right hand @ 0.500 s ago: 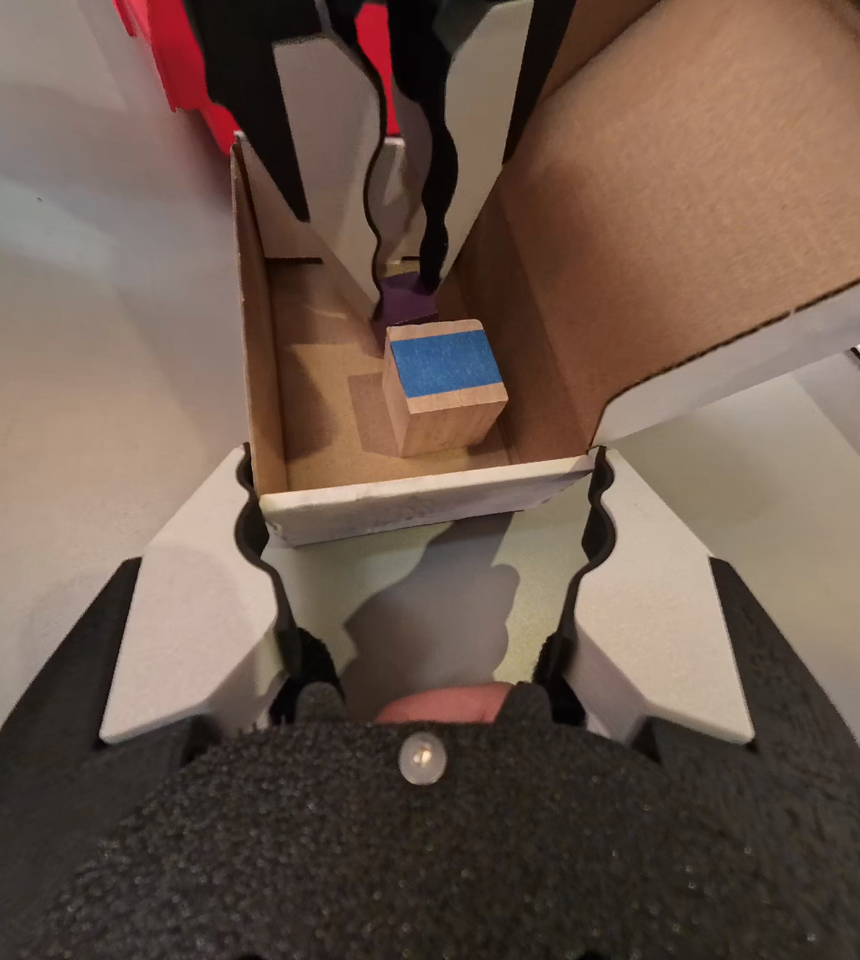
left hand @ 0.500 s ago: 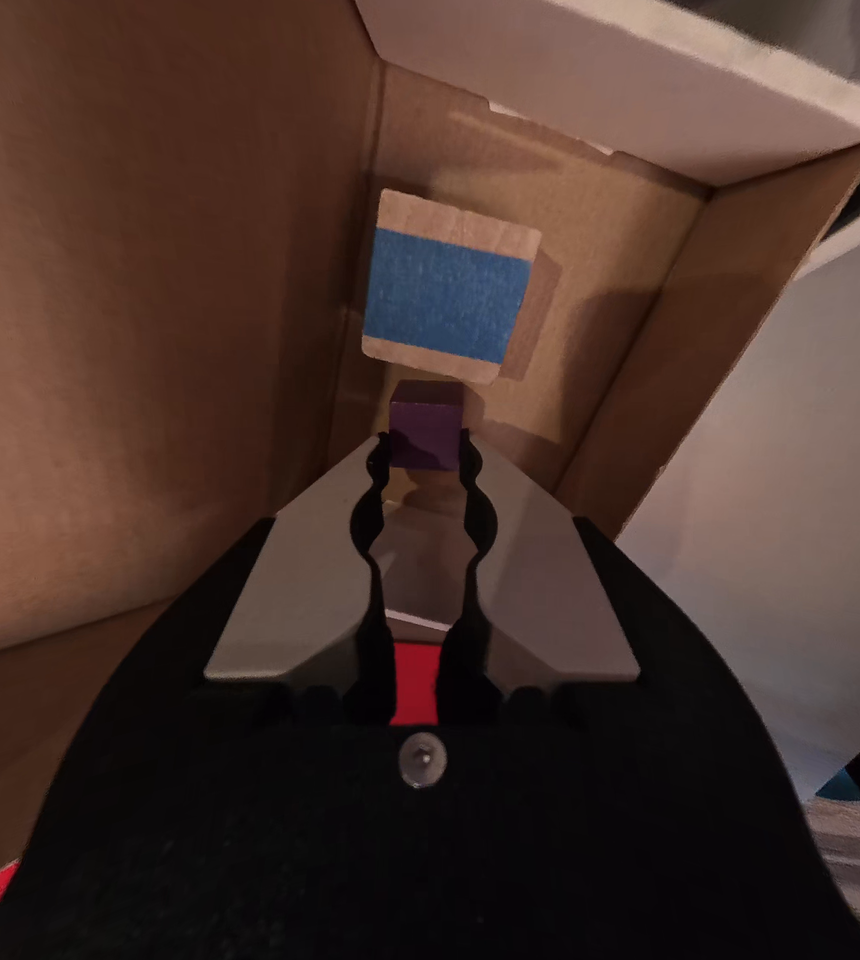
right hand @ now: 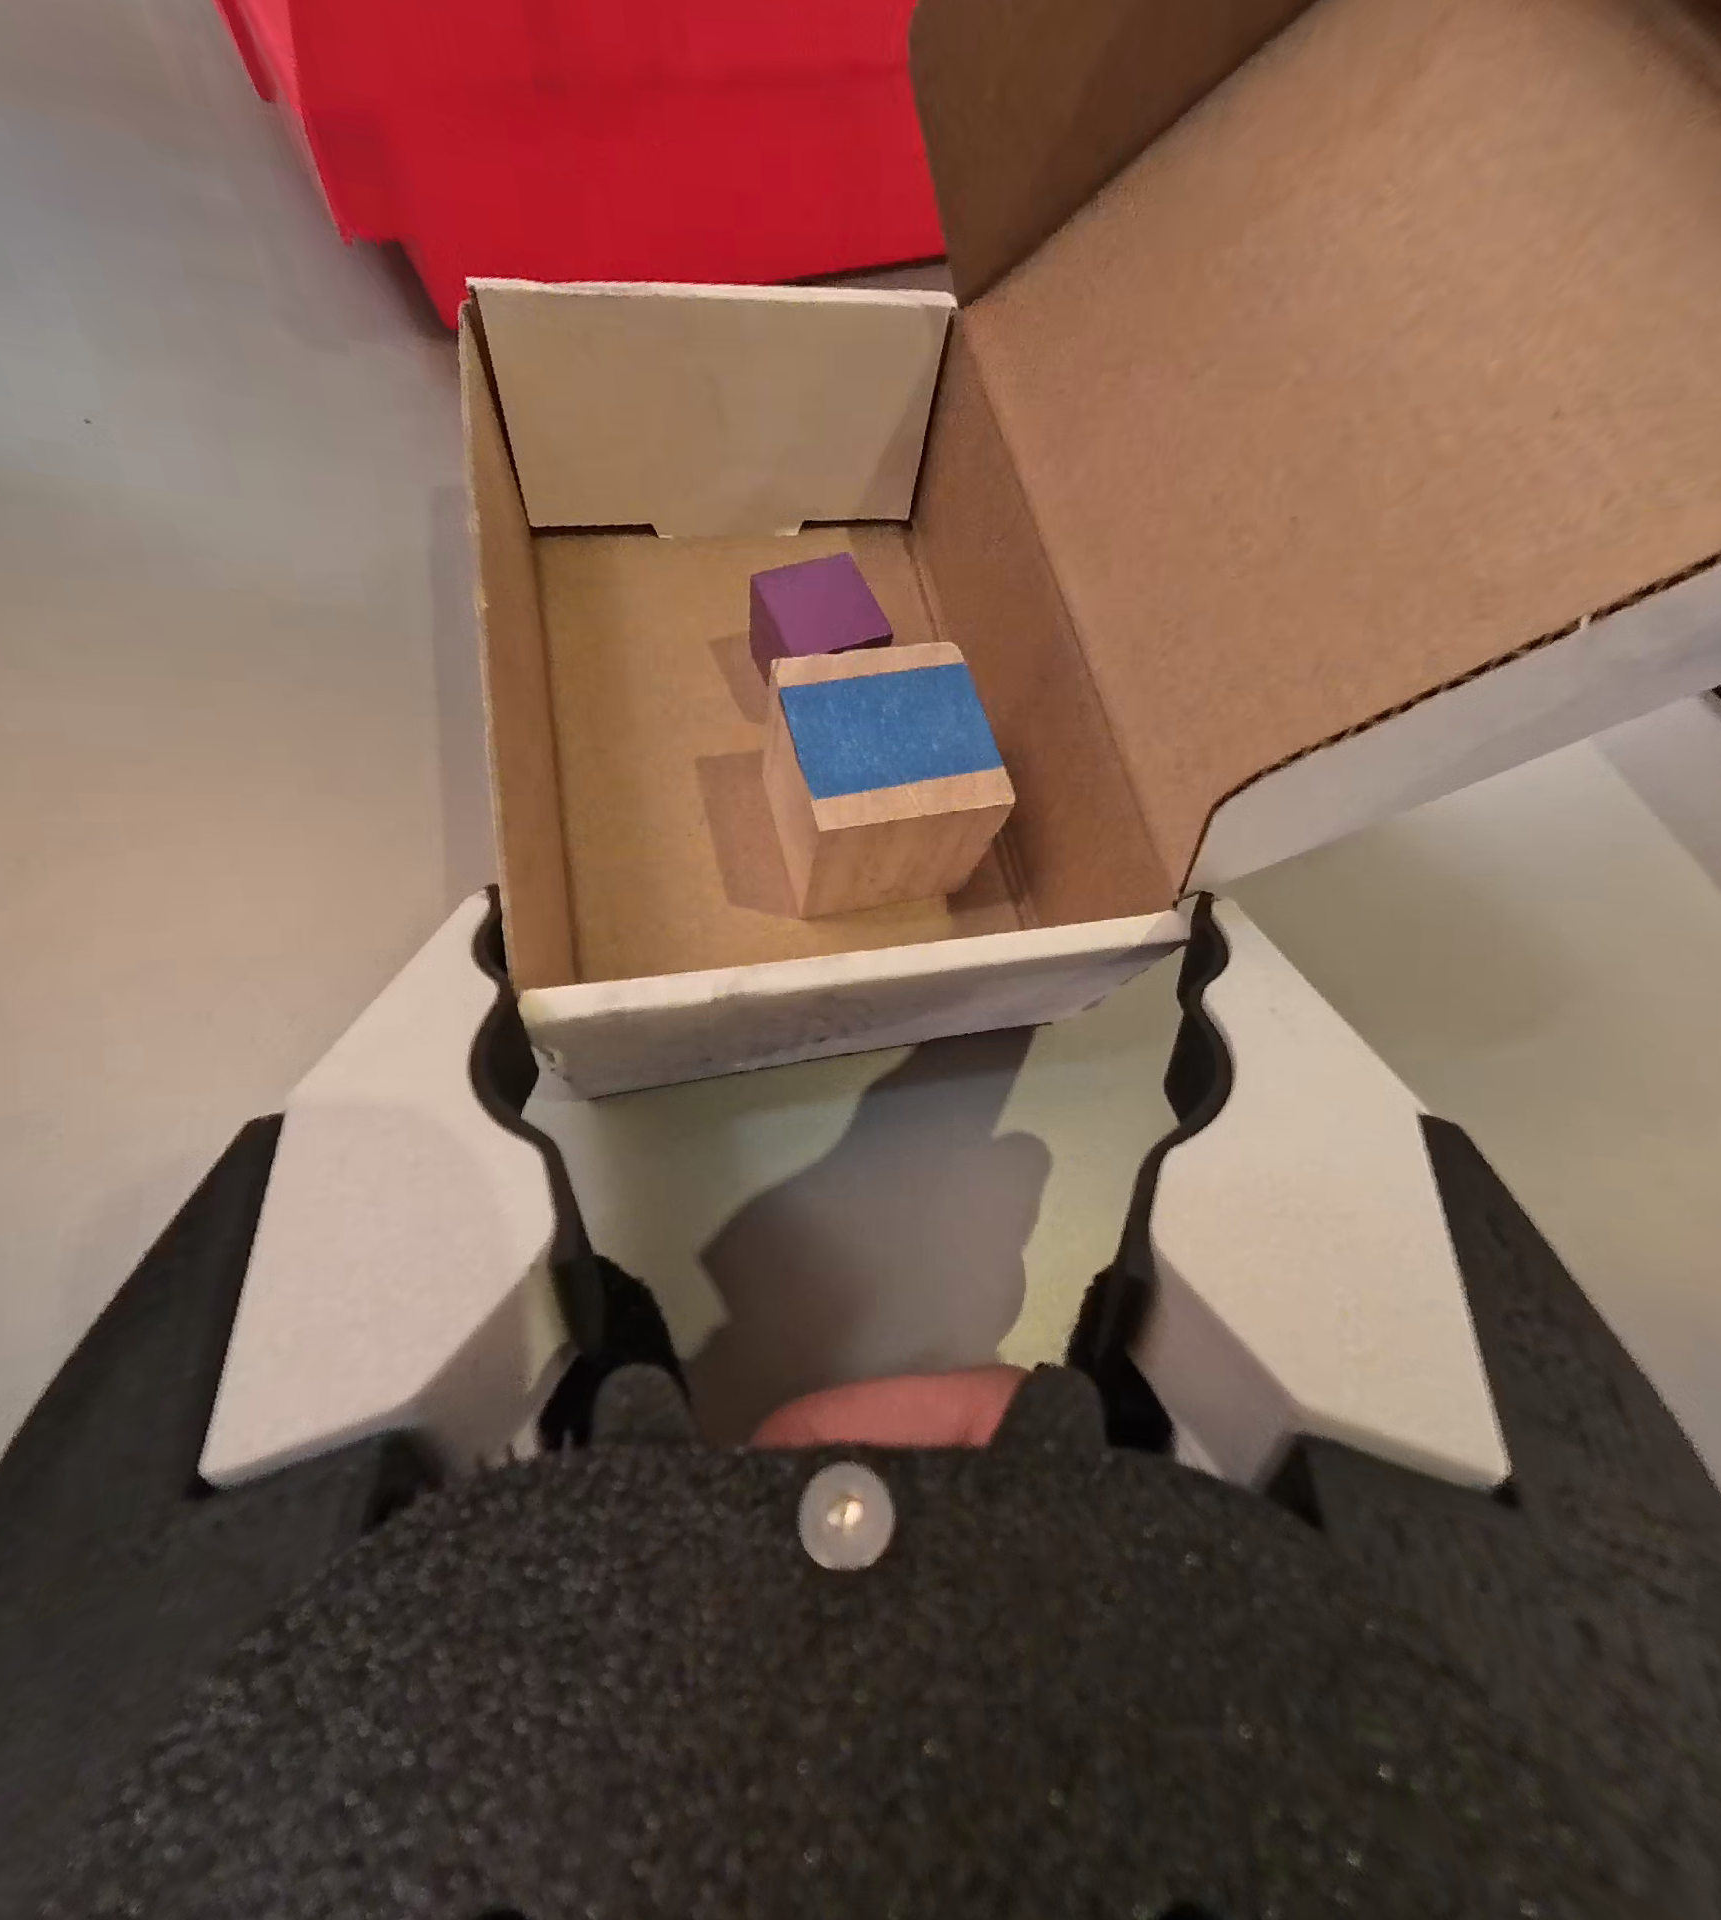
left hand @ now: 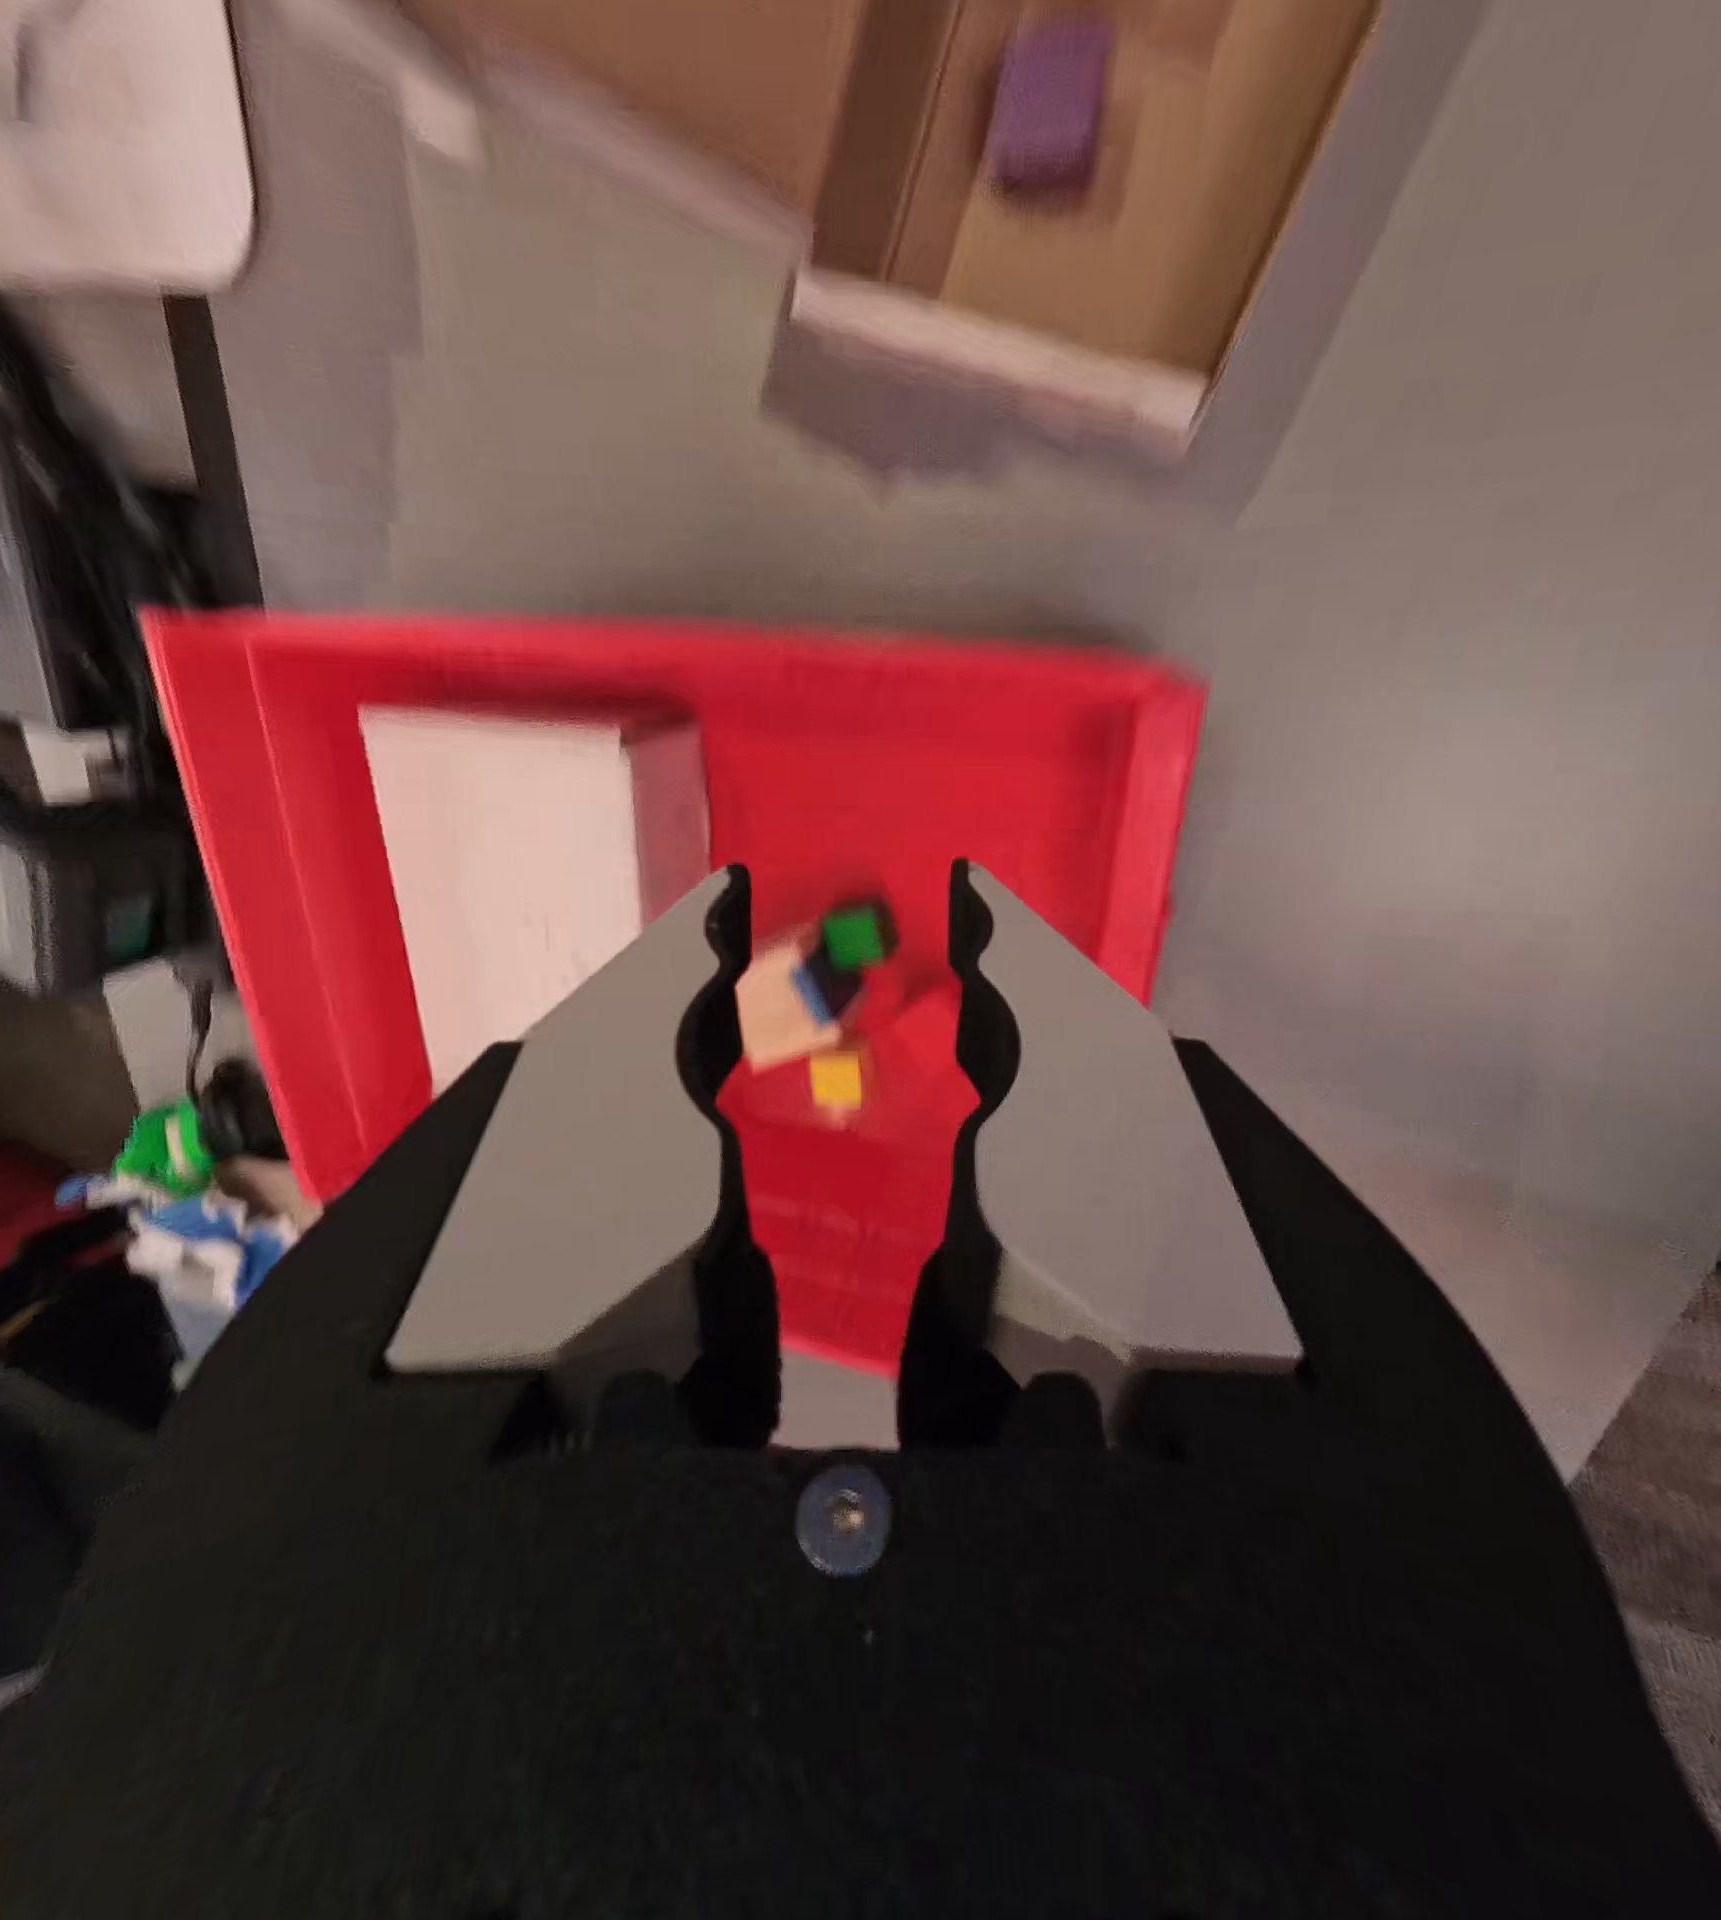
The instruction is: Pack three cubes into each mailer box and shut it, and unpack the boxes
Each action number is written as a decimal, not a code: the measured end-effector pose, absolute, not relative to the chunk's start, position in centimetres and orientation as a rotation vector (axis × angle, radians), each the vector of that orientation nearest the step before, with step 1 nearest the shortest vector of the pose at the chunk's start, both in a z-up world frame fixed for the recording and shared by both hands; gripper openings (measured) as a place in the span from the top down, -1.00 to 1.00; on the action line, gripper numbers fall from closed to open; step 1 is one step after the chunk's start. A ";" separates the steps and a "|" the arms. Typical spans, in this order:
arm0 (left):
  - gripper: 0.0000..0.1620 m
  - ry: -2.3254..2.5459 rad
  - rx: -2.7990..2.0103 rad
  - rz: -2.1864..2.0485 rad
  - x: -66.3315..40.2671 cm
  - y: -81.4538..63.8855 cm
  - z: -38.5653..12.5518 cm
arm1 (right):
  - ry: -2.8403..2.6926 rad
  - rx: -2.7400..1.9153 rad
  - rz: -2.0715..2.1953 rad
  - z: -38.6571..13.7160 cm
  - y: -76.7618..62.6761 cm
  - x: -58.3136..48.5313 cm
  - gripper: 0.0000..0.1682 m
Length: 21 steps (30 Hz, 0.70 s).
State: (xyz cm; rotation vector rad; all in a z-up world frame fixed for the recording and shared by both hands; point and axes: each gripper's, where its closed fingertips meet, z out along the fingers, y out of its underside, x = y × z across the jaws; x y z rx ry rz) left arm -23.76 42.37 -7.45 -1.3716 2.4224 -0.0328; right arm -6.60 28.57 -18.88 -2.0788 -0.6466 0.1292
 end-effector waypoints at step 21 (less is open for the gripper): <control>0.77 2.562 -1.723 0.348 -33.1 52.8 -20.4 | -0.652 -2.081 0.123 -18.9 28.6 -6.6 -0.48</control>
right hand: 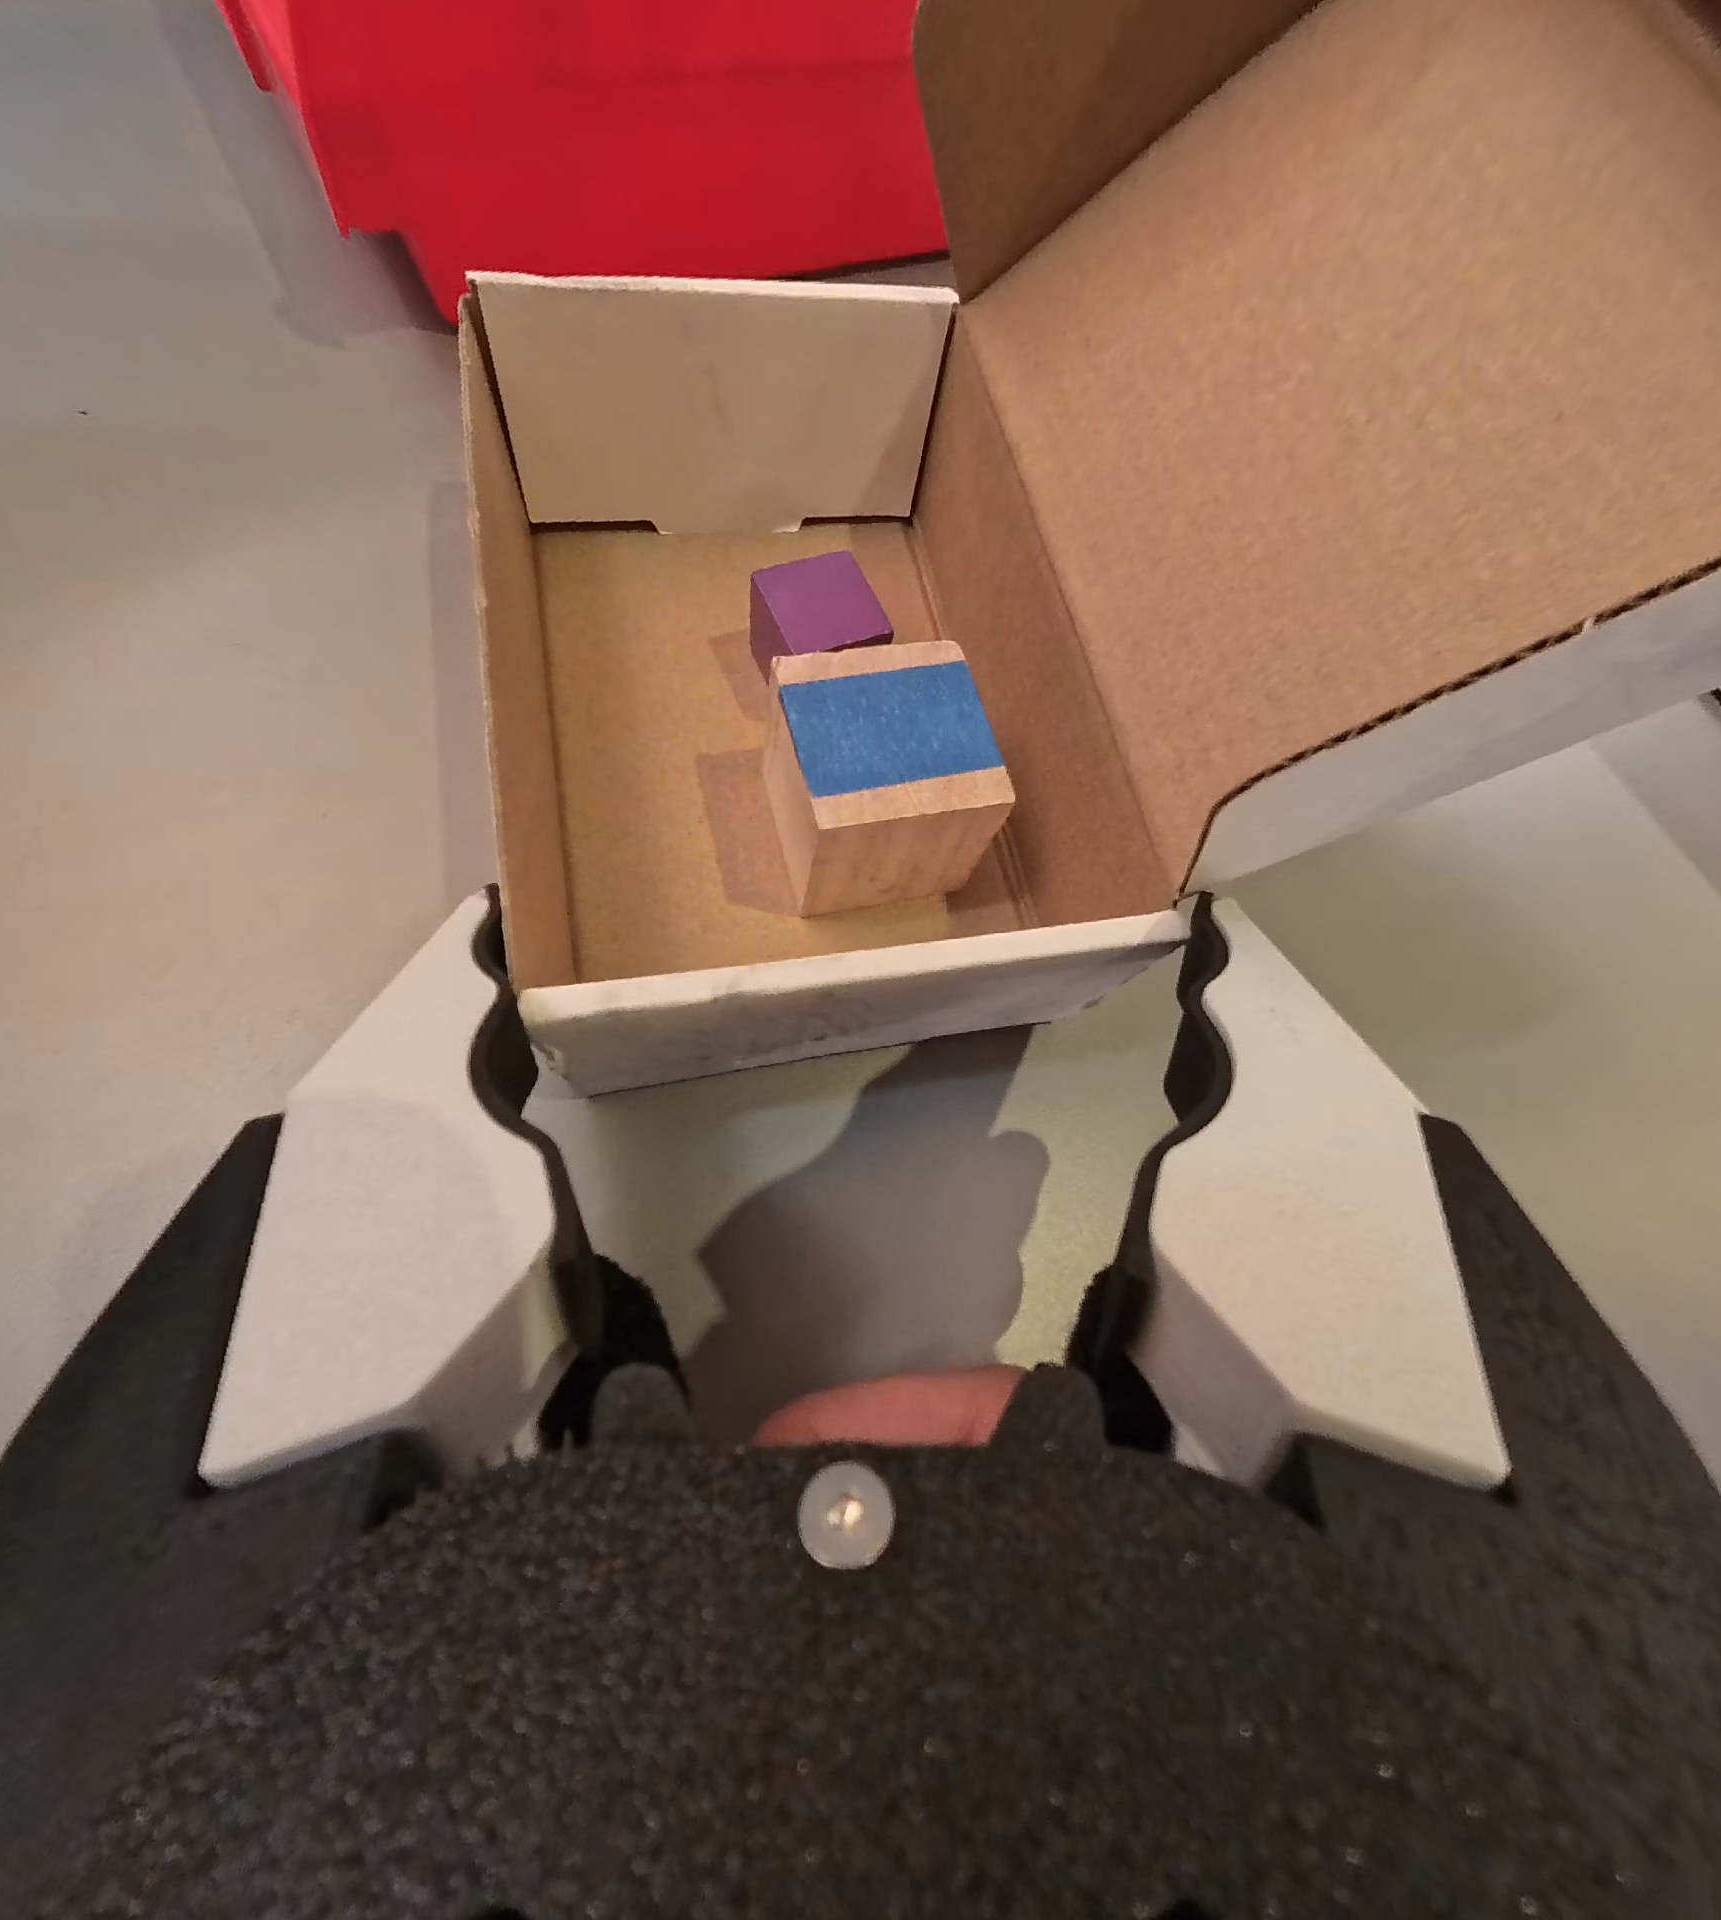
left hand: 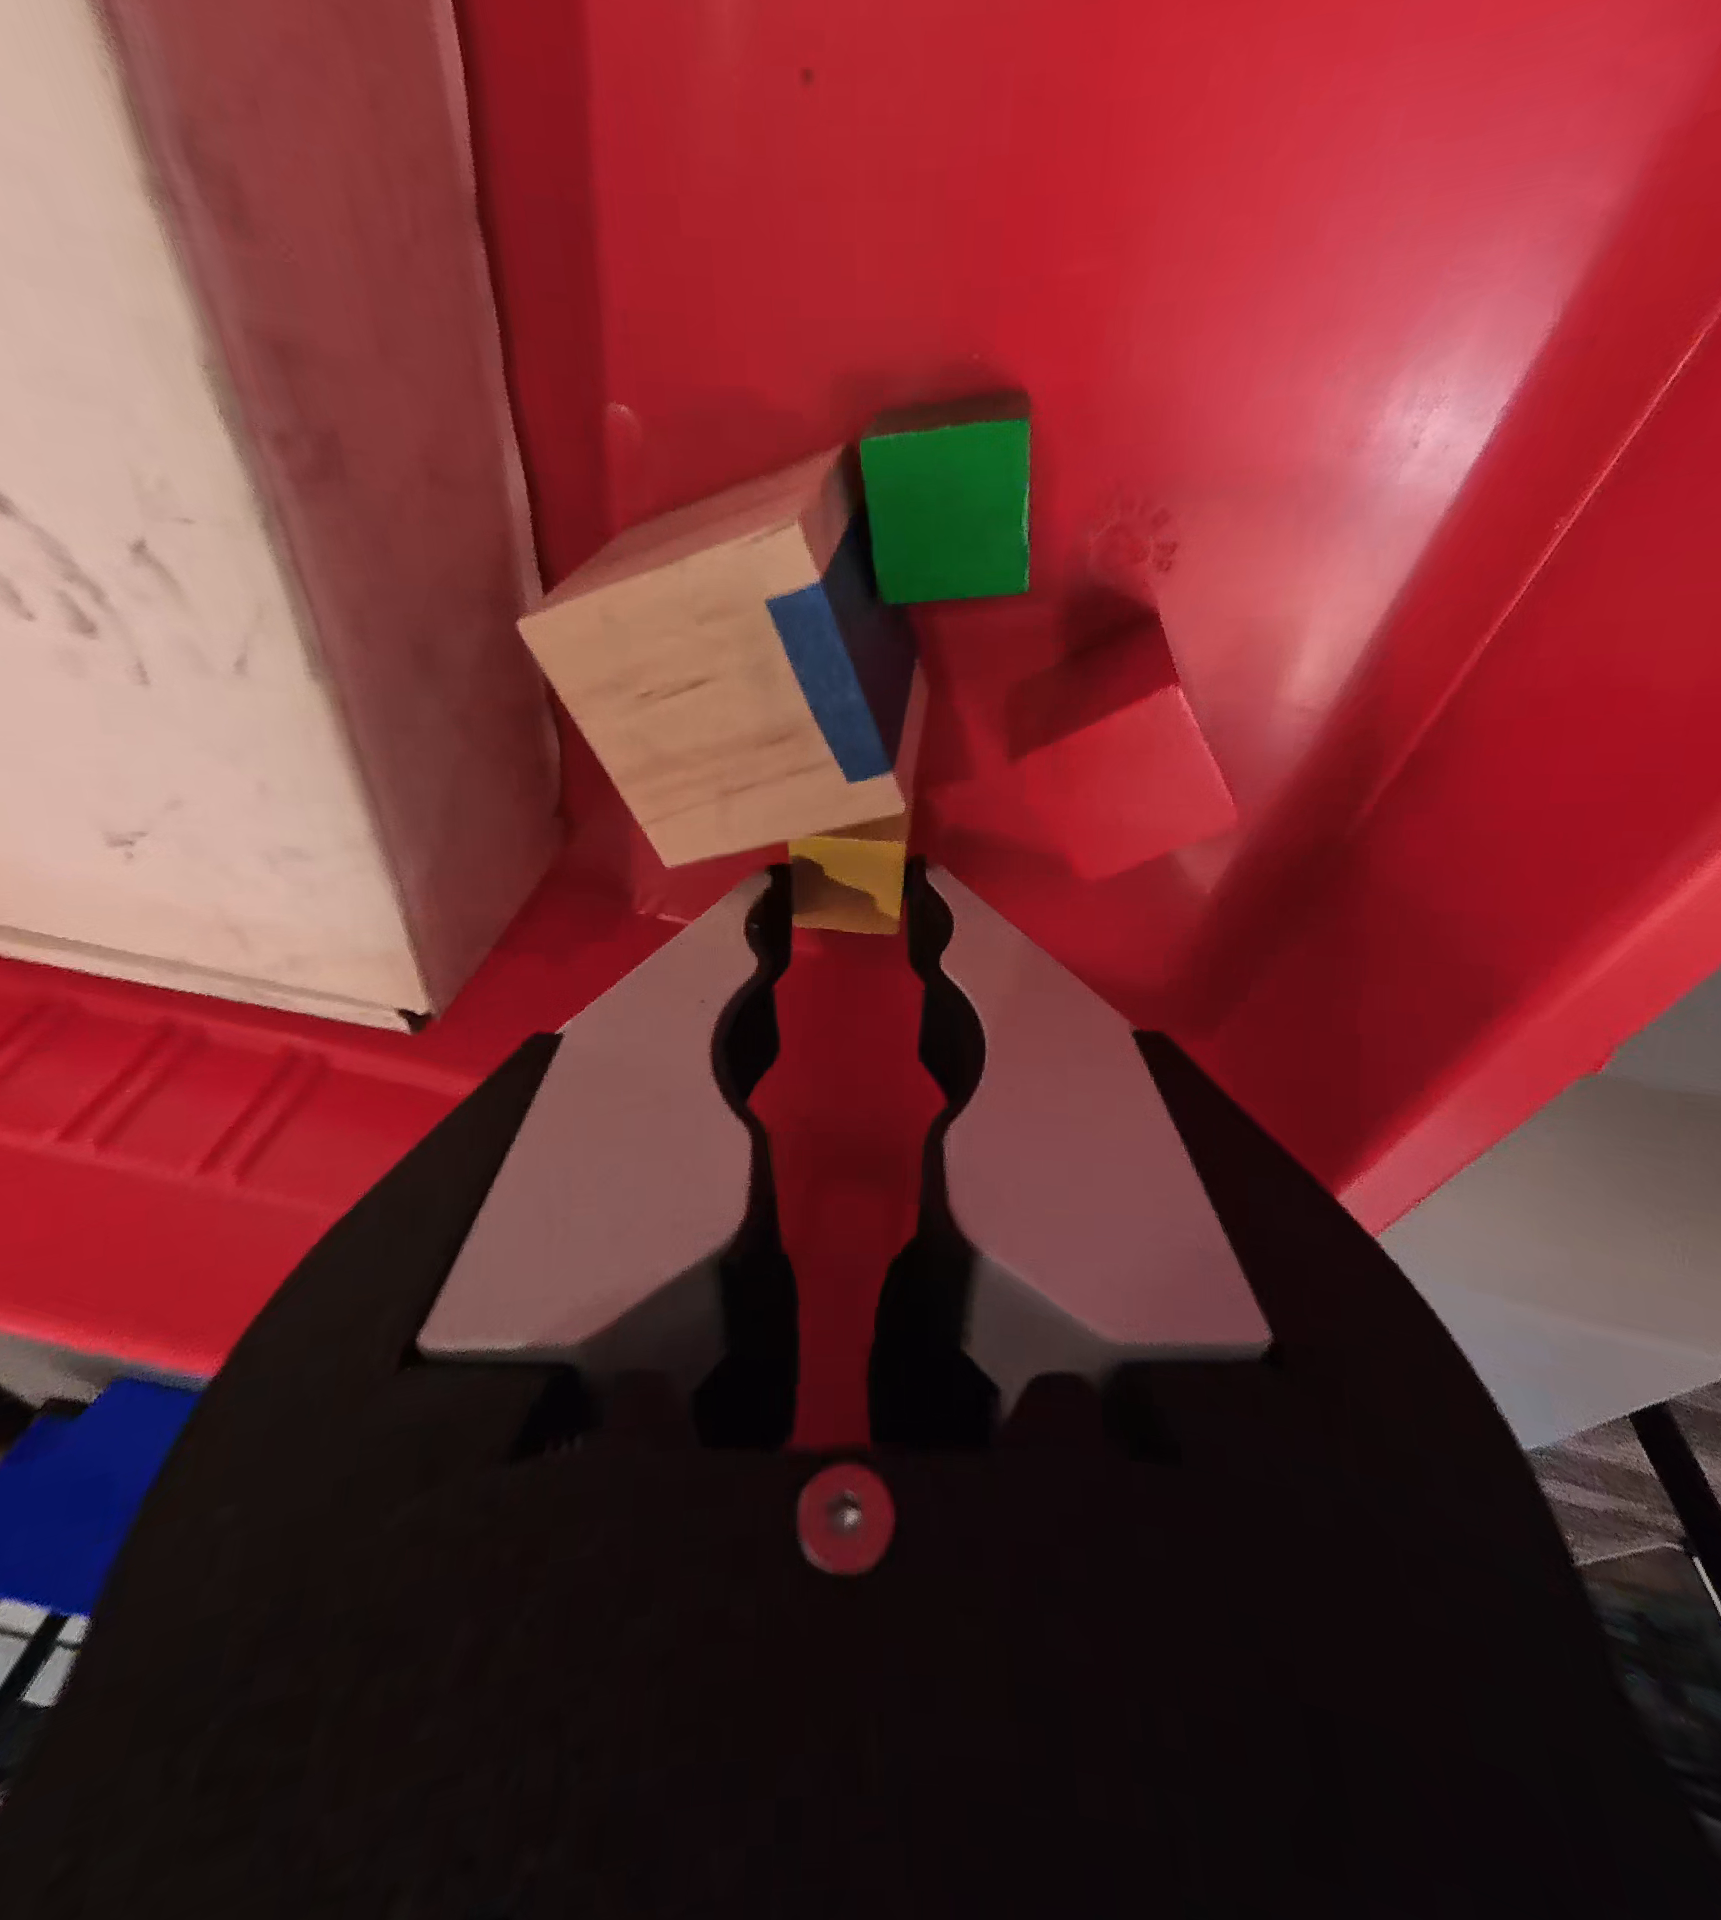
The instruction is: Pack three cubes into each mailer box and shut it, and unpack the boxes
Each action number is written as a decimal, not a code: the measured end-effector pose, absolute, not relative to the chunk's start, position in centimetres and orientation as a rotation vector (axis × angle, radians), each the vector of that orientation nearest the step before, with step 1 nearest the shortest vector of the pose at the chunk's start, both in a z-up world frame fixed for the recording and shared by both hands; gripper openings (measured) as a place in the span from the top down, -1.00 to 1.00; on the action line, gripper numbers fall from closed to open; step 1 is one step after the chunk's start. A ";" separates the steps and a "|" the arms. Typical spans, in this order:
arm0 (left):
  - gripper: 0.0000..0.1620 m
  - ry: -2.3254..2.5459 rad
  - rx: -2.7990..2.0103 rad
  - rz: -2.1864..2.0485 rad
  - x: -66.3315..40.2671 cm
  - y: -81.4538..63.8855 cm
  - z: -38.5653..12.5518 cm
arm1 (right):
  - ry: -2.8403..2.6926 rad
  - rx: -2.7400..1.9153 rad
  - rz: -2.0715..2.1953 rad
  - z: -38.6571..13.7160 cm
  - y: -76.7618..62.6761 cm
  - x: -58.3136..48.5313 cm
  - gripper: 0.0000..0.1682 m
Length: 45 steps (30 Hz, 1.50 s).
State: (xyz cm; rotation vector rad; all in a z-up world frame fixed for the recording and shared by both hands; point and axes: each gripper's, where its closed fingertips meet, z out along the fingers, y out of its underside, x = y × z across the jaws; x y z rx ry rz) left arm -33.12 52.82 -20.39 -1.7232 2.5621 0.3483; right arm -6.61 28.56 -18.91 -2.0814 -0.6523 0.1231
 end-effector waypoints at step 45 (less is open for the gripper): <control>0.56 2.843 -1.152 -0.097 -12.2 31.4 -20.1 | -0.651 -2.079 0.124 -18.9 28.6 -6.6 -0.48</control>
